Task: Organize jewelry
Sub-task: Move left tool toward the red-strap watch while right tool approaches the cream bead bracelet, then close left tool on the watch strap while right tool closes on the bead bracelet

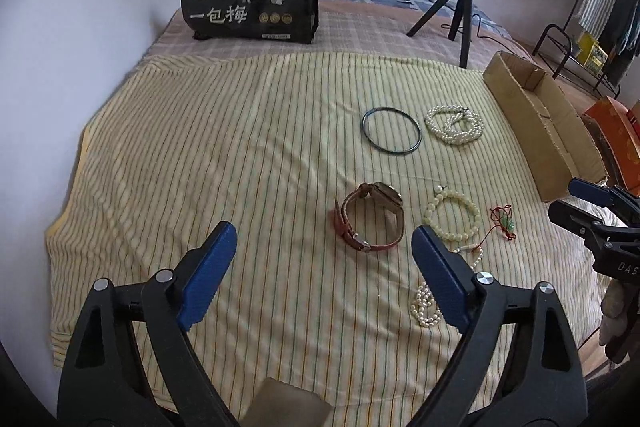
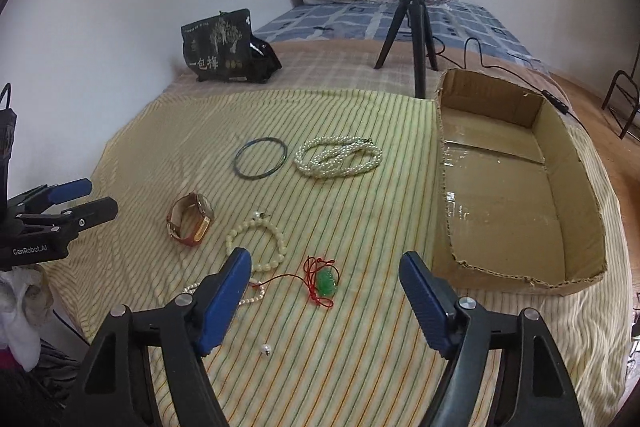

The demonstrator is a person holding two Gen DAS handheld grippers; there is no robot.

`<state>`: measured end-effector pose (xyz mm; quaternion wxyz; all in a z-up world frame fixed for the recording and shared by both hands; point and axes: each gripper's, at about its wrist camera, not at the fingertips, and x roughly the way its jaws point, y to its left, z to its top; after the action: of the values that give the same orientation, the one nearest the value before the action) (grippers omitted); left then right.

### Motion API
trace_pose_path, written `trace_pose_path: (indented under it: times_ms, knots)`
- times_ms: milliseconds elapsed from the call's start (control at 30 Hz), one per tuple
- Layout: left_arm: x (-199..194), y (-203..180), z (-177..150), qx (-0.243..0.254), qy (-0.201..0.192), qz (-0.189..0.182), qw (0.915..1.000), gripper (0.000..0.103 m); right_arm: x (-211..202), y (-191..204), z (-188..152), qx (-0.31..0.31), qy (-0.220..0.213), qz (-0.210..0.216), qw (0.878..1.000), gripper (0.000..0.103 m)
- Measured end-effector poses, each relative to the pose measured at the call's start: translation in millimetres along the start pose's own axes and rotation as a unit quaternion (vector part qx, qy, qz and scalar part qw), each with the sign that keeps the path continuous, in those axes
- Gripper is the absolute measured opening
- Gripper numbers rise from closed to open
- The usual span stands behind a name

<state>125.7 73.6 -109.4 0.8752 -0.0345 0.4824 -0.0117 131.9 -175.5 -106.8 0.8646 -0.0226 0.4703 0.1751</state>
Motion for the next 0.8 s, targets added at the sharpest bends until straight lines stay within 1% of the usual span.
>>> trace_pose_path:
  times_ms: [33, 67, 100, 167, 233, 267, 333, 433, 500, 600, 733, 800]
  knots:
    - [4, 2, -1, -0.002, 0.009, -0.003, 1.0000, 0.086, 4, 1, 0, -0.002, 0.006, 0.003, 1.000, 0.076]
    - [9, 3, -2, -0.004, 0.020, -0.013, 0.9997, 0.079, 9, 1, 1, -0.002, 0.013, 0.007, 1.000, 0.074]
    - [13, 4, -3, -0.007, 0.029, -0.018, 0.9994, 0.068, 15, 2, 1, -0.001, 0.021, 0.011, 1.000, 0.071]
    - [22, 9, -5, -0.023, 0.048, -0.027, 0.9982, 0.059, 23, 4, 3, -0.001, 0.032, 0.016, 0.999, 0.068]
    - [27, 14, -7, -0.041, 0.061, -0.045, 0.9963, 0.055, 29, 8, 4, -0.006, 0.040, 0.020, 0.999, 0.065]
    - [30, 13, -6, -0.047, 0.066, -0.049, 0.9955, 0.052, 31, 9, 5, -0.008, 0.043, 0.021, 0.999, 0.064]
    - [33, 14, -6, -0.057, 0.070, -0.059, 0.9942, 0.050, 36, 13, 7, -0.014, 0.048, 0.022, 0.999, 0.060]
    - [36, 12, -2, -0.056, 0.069, -0.059, 0.9943, 0.050, 44, 18, 10, -0.022, 0.055, 0.025, 0.998, 0.055]
    - [40, 10, 1, -0.058, 0.069, -0.064, 0.9938, 0.047, 50, 21, 11, -0.025, 0.061, 0.029, 0.997, 0.050]
    - [47, 6, 5, -0.052, 0.070, -0.057, 0.9946, 0.047, 57, 22, 10, -0.027, 0.069, 0.033, 0.997, 0.048]
    - [62, 6, 9, -0.058, 0.084, -0.056, 0.9933, 0.047, 67, 23, 9, -0.027, 0.078, 0.039, 0.996, 0.046]
    - [68, 5, 10, -0.062, 0.091, -0.058, 0.9922, 0.041, 71, 25, 10, -0.029, 0.081, 0.042, 0.995, 0.044]
